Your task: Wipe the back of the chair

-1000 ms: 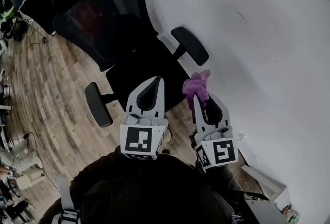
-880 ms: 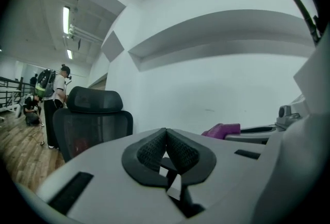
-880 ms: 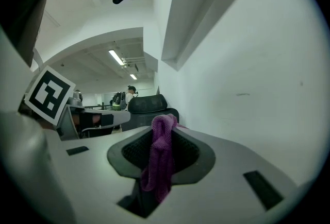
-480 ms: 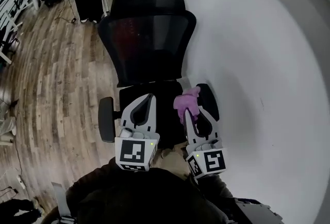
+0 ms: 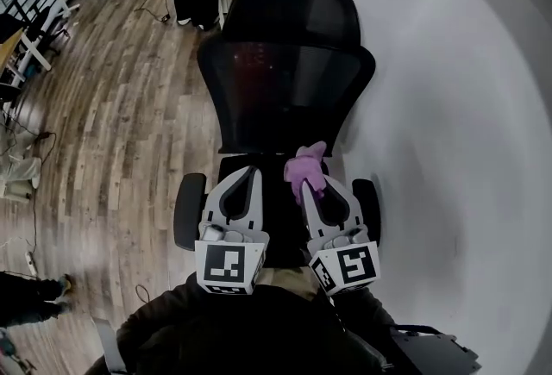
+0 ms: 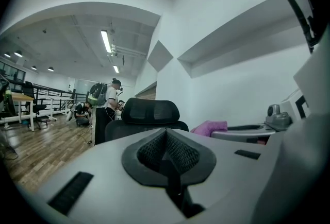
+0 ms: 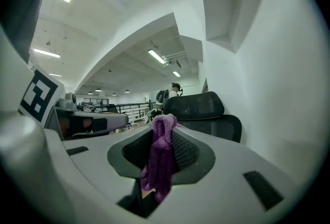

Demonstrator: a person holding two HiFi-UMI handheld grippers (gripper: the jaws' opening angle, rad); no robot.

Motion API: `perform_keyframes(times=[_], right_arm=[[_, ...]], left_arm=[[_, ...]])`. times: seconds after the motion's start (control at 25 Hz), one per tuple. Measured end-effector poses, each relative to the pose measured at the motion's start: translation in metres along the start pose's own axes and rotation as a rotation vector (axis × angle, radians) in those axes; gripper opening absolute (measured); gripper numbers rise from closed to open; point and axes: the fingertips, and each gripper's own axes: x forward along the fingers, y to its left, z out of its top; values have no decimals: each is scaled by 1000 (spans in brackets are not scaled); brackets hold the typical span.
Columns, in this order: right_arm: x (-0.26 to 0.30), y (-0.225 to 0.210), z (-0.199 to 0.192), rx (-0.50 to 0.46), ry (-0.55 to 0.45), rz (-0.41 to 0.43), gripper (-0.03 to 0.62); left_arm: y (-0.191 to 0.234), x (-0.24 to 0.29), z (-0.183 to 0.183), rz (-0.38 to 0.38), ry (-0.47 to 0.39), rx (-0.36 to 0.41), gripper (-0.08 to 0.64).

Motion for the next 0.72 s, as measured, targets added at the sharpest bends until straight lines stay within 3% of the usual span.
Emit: perform_keyframes(times=[0.28, 0.52, 0.72], right_arm=[[71, -24, 32, -7, -13, 140, 90], [160, -54, 68, -23, -55, 278, 89], [184, -25, 129, -63, -144, 393, 89]], left_arm=[[9, 53, 27, 76, -3, -1, 6], [33, 116, 46, 204, -11, -40, 6], [41, 95, 49, 290, -2, -51, 6]])
